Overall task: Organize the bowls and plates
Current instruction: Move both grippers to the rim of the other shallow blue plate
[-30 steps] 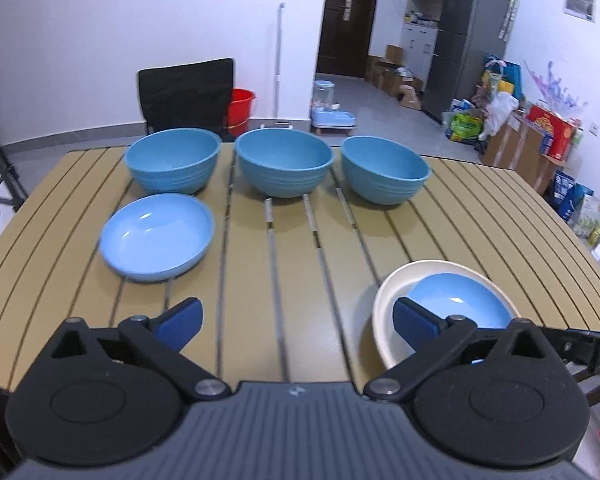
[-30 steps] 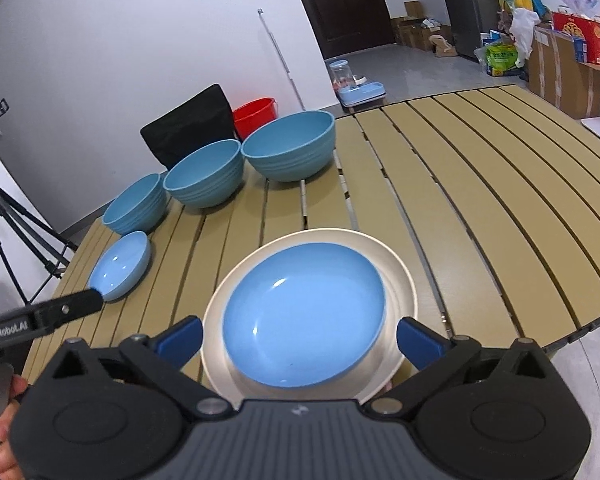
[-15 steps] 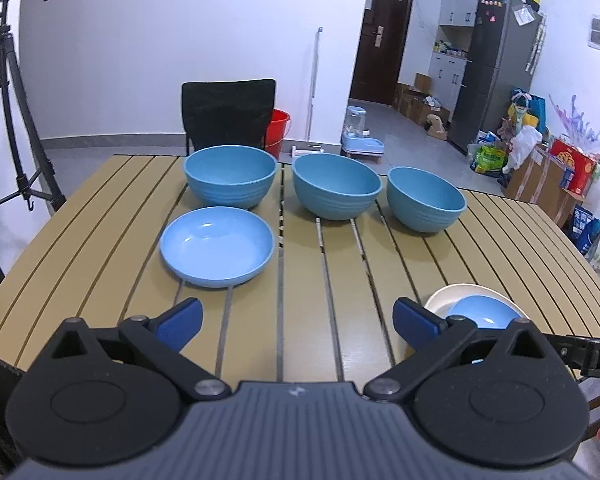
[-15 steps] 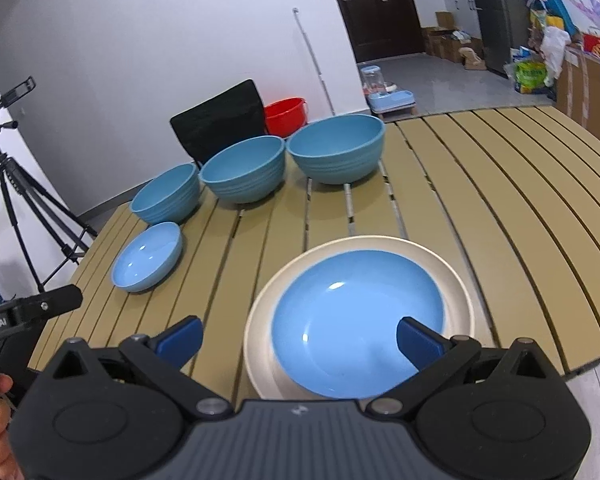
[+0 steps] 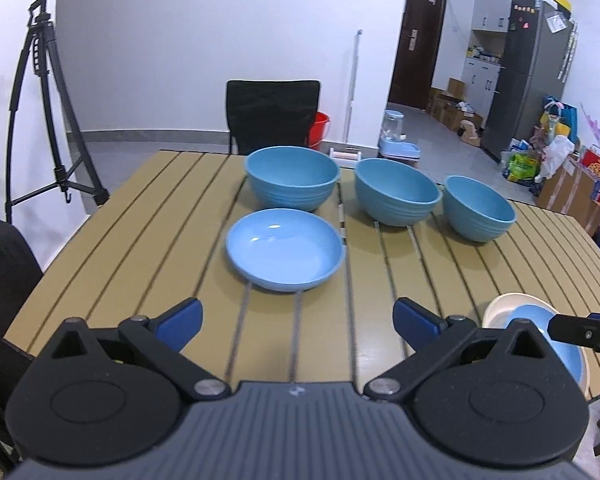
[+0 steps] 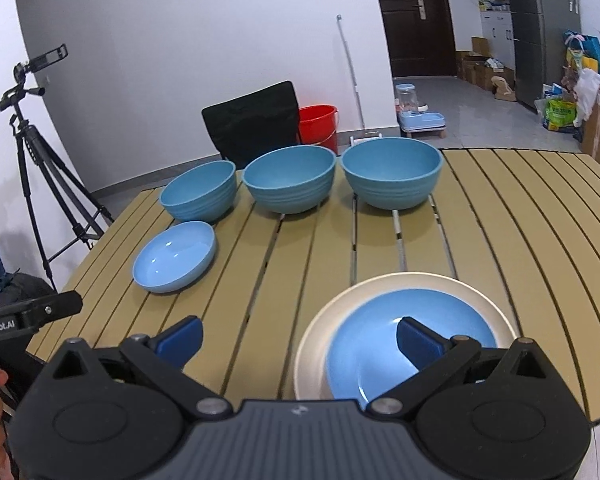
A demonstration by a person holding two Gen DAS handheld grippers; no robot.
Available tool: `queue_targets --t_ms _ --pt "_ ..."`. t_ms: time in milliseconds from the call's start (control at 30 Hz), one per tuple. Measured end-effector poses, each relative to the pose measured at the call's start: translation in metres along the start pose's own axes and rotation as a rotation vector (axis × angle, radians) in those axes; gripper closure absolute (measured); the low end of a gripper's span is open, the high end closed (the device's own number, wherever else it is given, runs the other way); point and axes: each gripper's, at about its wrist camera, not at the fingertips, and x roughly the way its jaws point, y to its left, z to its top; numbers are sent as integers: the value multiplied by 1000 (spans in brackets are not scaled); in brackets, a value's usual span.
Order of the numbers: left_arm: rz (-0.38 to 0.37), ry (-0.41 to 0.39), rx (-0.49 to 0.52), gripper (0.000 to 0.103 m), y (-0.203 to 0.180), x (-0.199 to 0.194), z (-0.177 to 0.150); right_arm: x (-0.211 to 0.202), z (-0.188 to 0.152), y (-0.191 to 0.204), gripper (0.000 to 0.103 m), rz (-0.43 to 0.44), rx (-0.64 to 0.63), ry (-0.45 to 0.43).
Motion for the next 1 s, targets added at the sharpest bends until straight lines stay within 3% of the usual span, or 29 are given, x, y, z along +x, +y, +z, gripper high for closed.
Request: queue_targets --t_ms 267,733,1000 --pt "42 6 -33 0 25 12 8 26 14 21 0 11 -49 24" --pt "130 97 -57 0 54 76 51 88 61 78 0 68 -181 81" --pt "149 155 -85 0 67 111 63 131 74 92 0 93 -143 148"
